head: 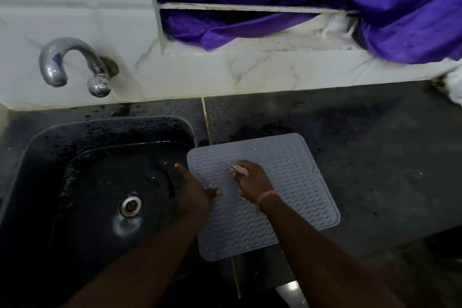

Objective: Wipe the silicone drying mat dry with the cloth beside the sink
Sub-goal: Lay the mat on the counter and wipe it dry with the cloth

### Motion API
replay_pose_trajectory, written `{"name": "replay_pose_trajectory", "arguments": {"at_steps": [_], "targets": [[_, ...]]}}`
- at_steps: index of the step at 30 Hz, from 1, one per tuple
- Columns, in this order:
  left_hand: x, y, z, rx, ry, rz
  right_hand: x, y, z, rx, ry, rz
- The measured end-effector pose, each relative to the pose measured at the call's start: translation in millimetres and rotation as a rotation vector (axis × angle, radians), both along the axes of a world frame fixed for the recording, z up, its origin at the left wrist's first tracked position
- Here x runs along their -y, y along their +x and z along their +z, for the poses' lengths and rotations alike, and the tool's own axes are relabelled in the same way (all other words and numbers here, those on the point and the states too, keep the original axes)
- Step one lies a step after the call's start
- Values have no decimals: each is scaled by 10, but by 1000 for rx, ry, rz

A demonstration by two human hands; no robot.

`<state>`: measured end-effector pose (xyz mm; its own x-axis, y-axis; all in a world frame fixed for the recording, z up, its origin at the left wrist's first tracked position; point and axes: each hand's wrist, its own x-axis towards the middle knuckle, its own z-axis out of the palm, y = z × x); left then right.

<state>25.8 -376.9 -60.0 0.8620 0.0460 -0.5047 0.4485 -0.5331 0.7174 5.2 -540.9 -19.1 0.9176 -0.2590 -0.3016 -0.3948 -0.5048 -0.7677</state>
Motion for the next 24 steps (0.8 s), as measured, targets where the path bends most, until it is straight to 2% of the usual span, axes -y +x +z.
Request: {"name": "replay_pose_trajectory", "arguments": {"at_steps": [3, 5, 8, 12, 16, 20, 24], "targets": [[27, -26, 130, -48, -59, 16, 501, -229, -13, 21, -81, -174], [57, -9, 114, -34, -27, 38, 872, -336, -57, -5, -151, -271], [76, -7, 71, -58, -4, 63, 1336, -368, -93, -60, -305, -324], [106, -4, 72, -36, 50, 57, 1652, -289, -25, -107, -455, -255], [124, 22, 79, -55, 79, 76, 1640, -227, 0, -214, -593, -154], [139, 4, 134, -60, 99, 68, 1652, -152, 55, -252, -644, -87], [127, 31, 146, -74, 117, 43, 1609, -12, 148, -375, -617, -54]]}}
